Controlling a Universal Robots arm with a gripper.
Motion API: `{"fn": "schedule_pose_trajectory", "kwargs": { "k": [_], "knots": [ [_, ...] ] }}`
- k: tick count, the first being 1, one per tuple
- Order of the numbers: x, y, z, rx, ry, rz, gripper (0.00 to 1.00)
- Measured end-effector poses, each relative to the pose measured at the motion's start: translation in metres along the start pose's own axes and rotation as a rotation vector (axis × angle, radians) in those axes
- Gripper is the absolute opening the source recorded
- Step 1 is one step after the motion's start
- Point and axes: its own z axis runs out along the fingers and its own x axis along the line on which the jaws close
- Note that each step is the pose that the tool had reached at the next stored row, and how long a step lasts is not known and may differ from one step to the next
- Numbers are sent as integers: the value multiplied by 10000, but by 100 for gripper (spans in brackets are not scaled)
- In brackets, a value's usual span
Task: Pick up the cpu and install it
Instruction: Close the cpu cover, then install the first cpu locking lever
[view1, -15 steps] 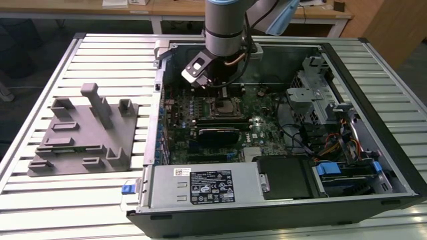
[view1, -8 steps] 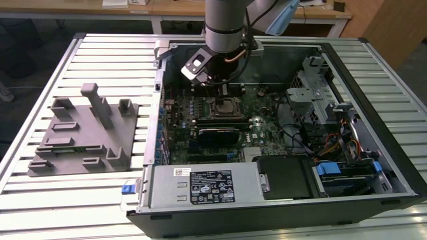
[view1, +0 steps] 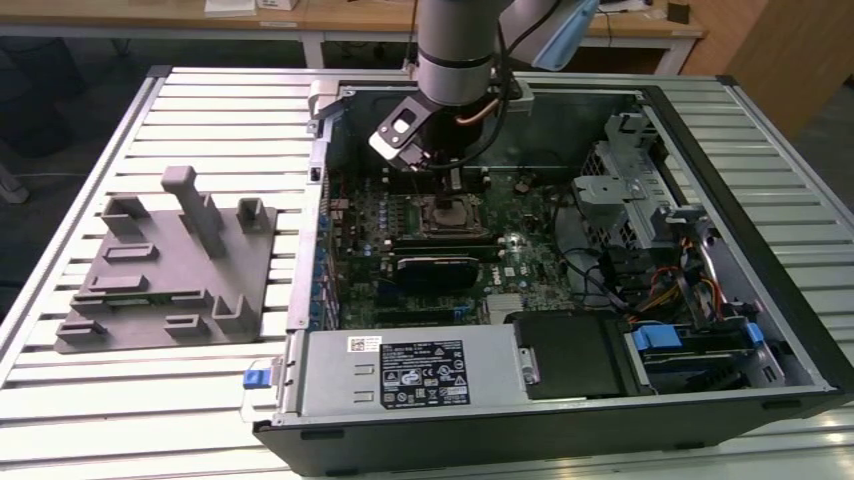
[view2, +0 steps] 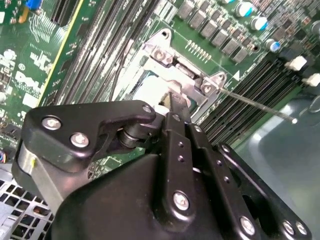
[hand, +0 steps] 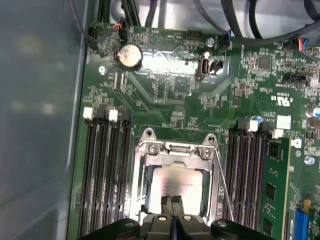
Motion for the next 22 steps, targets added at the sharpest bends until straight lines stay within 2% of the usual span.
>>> {"fn": "schedule_pose_trajectory", "kwargs": {
  "k": [6,14,17,22],
  "knots": [
    [-4,53,1,0,0,0,11],
    [-4,61,1,-1,1,1,11],
    [-4,61,-12,0,-1,1,11],
    [-6,62,-79,-1,-1,1,11]
  ]
}}
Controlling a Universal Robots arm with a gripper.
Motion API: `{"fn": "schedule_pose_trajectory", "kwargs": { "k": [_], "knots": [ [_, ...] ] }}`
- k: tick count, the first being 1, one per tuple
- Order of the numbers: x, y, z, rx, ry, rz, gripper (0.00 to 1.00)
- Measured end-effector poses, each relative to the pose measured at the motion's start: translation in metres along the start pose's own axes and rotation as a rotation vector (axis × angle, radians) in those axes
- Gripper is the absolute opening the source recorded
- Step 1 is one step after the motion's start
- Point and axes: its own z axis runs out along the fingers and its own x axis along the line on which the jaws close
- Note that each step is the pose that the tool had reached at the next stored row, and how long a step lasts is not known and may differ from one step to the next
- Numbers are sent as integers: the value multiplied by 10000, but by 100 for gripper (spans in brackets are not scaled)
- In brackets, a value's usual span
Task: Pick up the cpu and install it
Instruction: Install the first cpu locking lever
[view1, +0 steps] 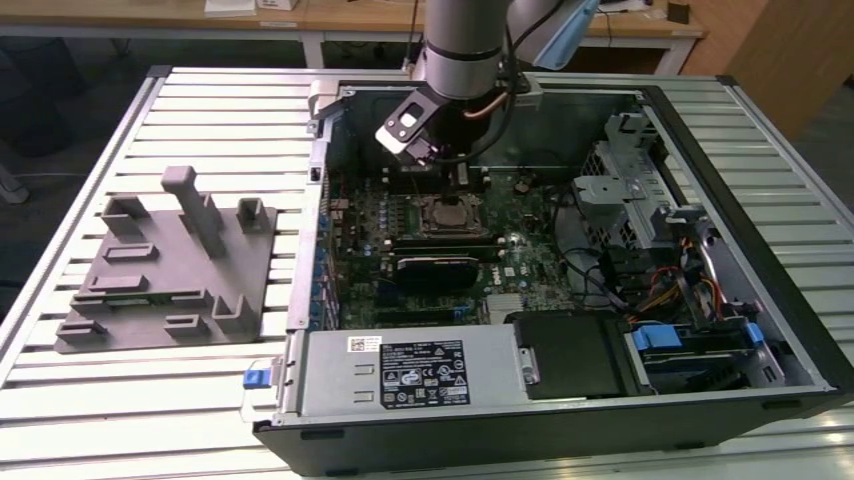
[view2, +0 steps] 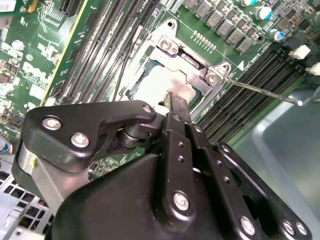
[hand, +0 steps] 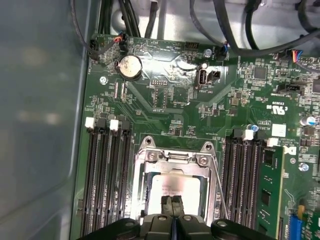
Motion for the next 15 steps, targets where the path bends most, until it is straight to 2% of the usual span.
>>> {"fn": "schedule_pose_trajectory", "kwargs": {
  "k": [8,15],
  "knots": [
    [-3,3,-127,1,0,0,11],
    [-7,7,-310,-1,0,0,11]
  ]
}}
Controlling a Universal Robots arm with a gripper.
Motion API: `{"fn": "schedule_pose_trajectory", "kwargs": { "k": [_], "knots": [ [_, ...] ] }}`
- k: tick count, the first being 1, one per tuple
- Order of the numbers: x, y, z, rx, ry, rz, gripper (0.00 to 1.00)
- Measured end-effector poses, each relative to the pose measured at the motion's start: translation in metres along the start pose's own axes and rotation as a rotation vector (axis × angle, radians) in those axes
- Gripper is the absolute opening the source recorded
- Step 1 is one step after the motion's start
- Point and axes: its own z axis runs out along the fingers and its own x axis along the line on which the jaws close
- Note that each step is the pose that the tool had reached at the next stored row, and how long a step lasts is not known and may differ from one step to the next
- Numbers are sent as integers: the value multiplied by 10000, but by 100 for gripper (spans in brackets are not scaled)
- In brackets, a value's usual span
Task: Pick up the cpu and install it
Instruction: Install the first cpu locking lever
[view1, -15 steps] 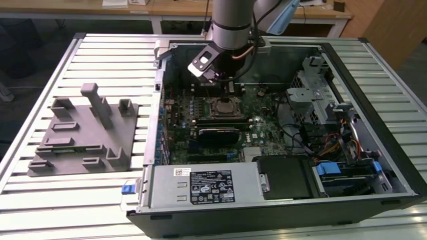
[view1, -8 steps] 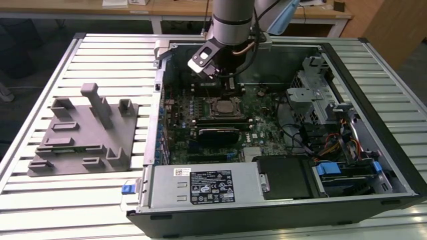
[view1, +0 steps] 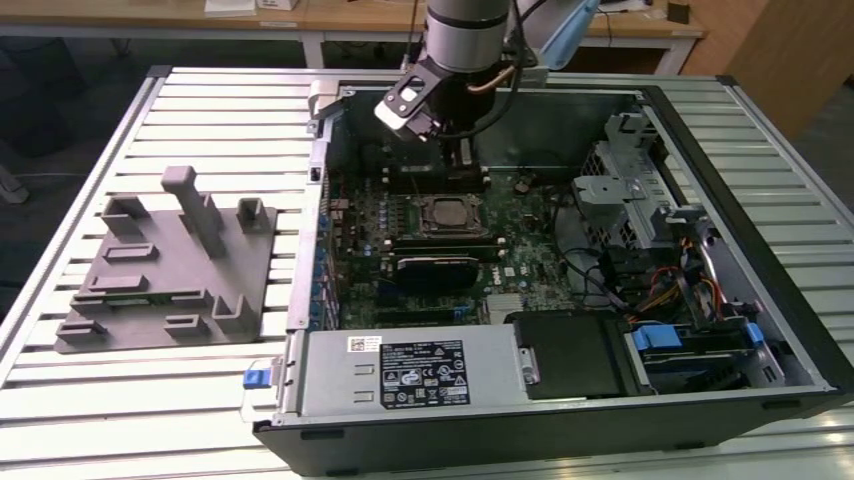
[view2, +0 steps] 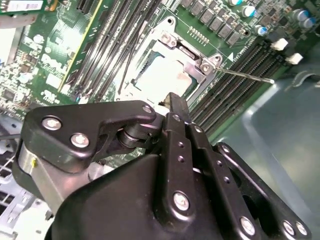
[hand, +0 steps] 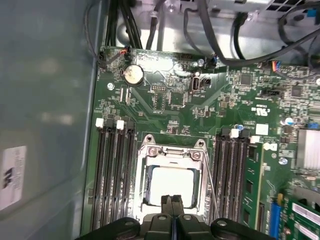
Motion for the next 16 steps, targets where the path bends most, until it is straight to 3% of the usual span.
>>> {"fn": "schedule_pose_trajectory", "kwargs": {
  "k": [5,7,16],
  "knots": [
    [-3,3,-143,1,0,0,11],
    [-3,1,-154,0,-12,-40,11],
    [-3,-1,-152,-38,3,-1635,11]
  ]
}}
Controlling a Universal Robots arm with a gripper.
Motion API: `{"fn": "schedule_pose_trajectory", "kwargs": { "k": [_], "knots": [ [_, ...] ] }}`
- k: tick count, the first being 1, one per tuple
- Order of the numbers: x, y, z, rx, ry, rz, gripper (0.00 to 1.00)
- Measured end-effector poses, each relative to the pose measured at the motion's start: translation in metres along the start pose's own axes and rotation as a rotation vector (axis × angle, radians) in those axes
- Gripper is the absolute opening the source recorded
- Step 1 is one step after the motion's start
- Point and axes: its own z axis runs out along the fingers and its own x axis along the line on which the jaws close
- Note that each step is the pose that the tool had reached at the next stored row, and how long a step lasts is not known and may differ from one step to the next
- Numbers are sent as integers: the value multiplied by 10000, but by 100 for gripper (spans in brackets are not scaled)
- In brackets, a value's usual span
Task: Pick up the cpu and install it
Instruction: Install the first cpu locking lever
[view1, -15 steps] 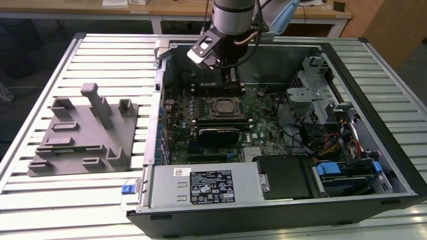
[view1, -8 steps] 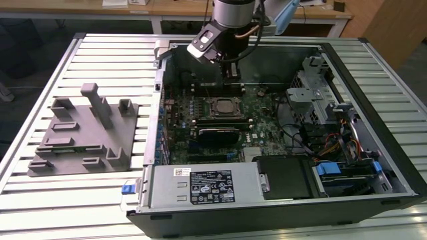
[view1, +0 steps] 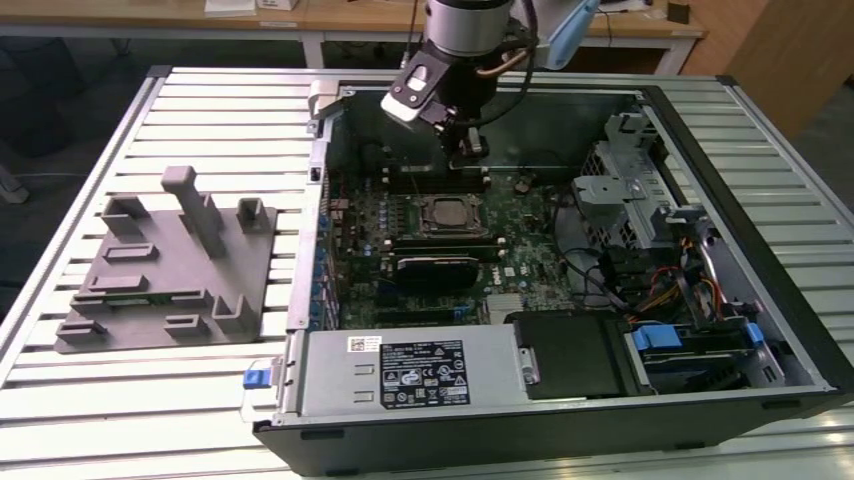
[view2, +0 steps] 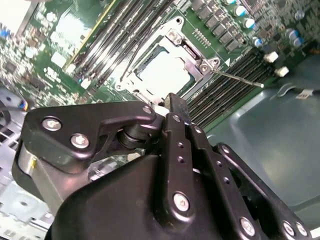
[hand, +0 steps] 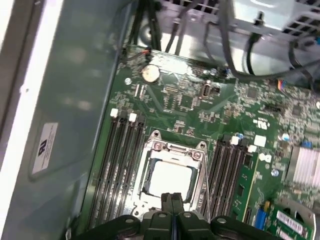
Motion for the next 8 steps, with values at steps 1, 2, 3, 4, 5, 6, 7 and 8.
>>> {"fn": "schedule_pose_trajectory", "kwargs": {
  "k": [1,2,3,4,5,6,7,8],
  "knots": [
    [0,0,1,-5,4,-192,11],
    [0,0,1,-10,8,-376,11],
    [0,0,1,-14,12,-556,11],
    [0,0,2,-20,16,-736,11],
    [0,0,2,-24,20,-916,11],
    [0,0,2,-29,23,-1100,11],
    [0,0,3,-42,34,-1569,11],
    [0,0,3,-47,37,-1722,11]
  ]
}}
